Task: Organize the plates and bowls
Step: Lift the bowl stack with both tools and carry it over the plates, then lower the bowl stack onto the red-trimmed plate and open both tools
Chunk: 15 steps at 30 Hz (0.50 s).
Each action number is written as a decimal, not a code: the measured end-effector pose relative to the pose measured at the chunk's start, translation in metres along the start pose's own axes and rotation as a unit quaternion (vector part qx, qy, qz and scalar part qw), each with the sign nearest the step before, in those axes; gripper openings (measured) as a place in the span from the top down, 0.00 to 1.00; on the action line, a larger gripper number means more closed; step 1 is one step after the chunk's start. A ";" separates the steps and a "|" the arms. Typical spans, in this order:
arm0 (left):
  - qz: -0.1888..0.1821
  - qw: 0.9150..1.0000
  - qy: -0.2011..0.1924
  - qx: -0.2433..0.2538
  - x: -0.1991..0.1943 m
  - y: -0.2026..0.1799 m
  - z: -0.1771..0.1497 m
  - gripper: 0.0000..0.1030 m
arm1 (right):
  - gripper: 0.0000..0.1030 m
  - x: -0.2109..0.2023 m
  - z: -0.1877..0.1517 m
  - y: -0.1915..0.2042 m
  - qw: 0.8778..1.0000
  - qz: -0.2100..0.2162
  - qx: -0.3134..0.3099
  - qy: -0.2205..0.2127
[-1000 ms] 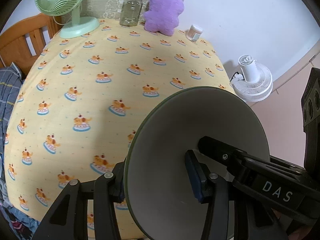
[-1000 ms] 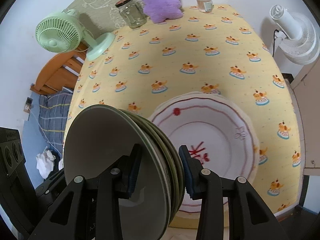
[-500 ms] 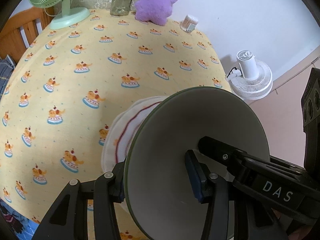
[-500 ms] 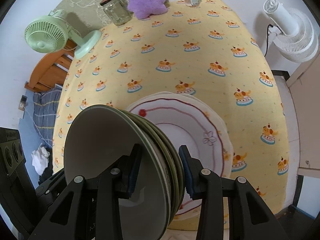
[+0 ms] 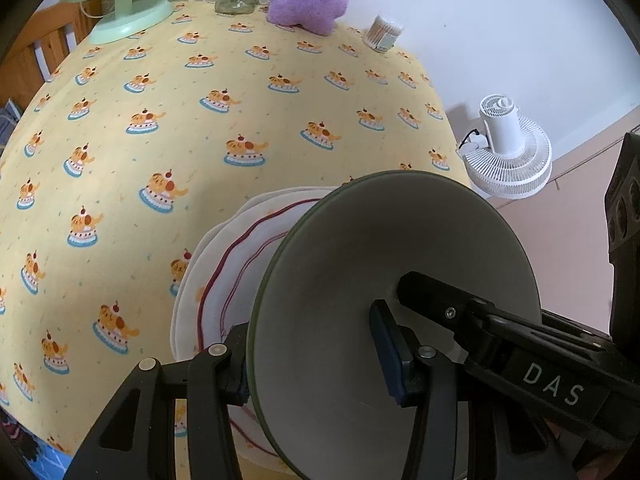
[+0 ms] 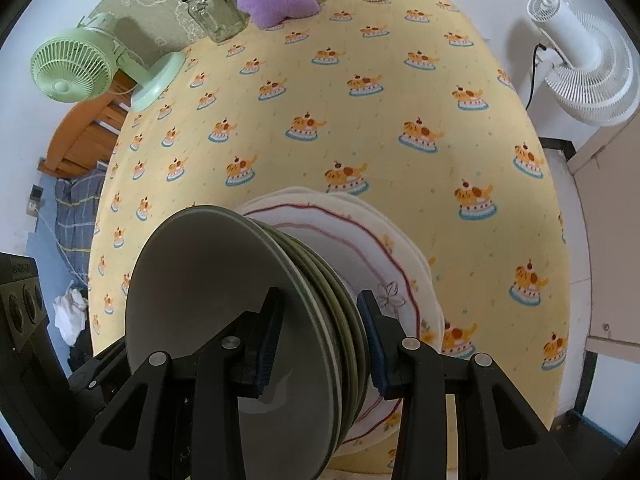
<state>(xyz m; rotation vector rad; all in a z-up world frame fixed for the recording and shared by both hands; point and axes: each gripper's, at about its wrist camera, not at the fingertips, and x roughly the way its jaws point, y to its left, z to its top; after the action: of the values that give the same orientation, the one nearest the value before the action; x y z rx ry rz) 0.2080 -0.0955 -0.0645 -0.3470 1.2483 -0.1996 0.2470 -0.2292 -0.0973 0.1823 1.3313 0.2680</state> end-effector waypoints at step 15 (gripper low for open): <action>0.023 1.000 -0.005 0.007 0.001 -0.011 -0.007 0.47 | 0.59 -0.005 -0.006 -0.013 1.000 0.003 0.007 -0.011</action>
<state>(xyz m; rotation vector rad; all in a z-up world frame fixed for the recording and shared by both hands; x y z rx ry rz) 0.2018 -0.1073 -0.0630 -0.3059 1.2437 -0.1669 0.2409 -0.2428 -0.0979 0.2002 1.3117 0.2619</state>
